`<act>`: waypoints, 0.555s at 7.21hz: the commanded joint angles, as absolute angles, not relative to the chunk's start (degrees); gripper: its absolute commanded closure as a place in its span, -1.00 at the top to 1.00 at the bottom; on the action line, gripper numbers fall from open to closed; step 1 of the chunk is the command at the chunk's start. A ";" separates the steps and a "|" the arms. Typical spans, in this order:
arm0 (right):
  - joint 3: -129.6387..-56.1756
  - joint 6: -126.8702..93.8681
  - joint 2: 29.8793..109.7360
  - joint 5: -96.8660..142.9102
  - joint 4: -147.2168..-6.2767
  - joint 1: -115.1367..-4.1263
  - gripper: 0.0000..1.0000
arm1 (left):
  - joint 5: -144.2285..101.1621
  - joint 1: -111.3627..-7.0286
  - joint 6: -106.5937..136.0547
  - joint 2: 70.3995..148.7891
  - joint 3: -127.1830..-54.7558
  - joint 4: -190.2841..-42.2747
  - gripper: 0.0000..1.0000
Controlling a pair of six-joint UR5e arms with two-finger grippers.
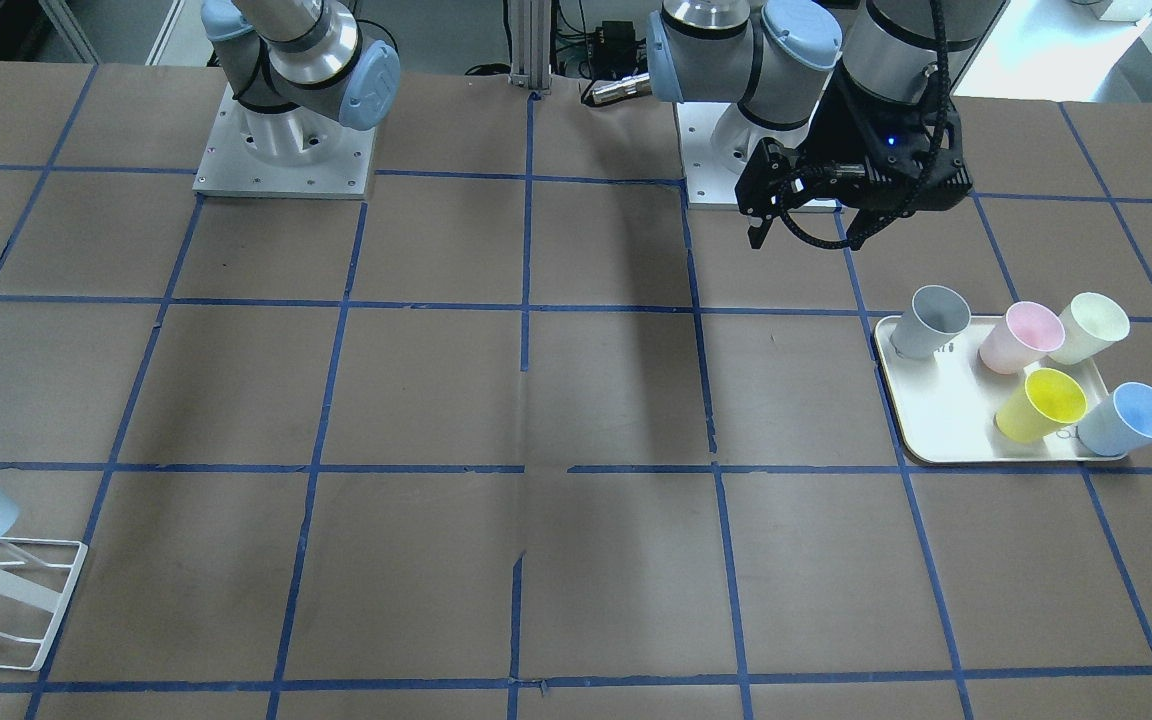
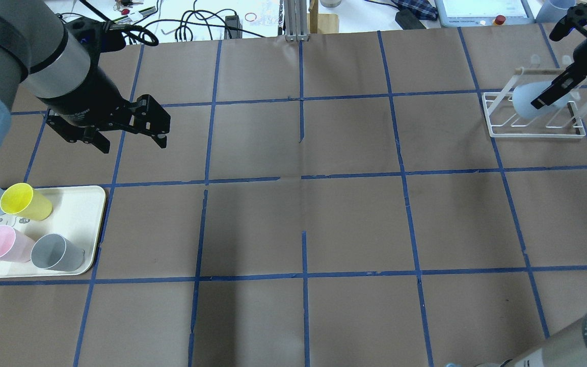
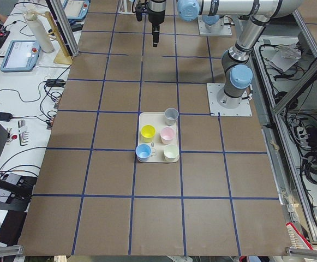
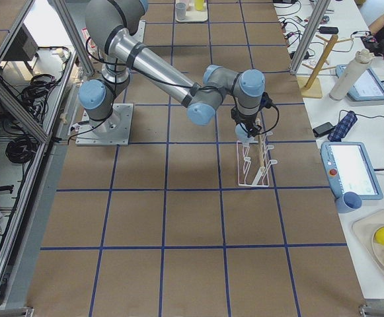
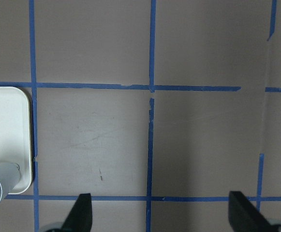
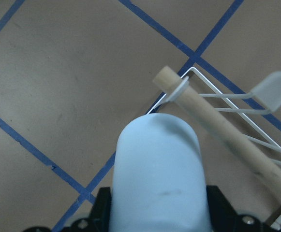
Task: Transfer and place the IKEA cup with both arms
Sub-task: 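Lift the cup off the rack with the right gripper while the left gripper rises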
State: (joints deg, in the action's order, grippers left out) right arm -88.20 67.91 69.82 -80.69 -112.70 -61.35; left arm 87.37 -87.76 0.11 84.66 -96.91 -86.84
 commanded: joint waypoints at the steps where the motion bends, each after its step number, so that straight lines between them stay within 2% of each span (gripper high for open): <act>1: -87.98 67.59 75.65 -80.86 -108.31 -61.43 -0.03 | 85.69 -87.63 0.53 85.69 -97.29 -86.66 1.00; 4: -88.85 62.87 80.16 -80.51 -99.07 -61.52 -0.02 | 80.55 -87.36 -2.89 85.87 -97.12 -86.84 1.00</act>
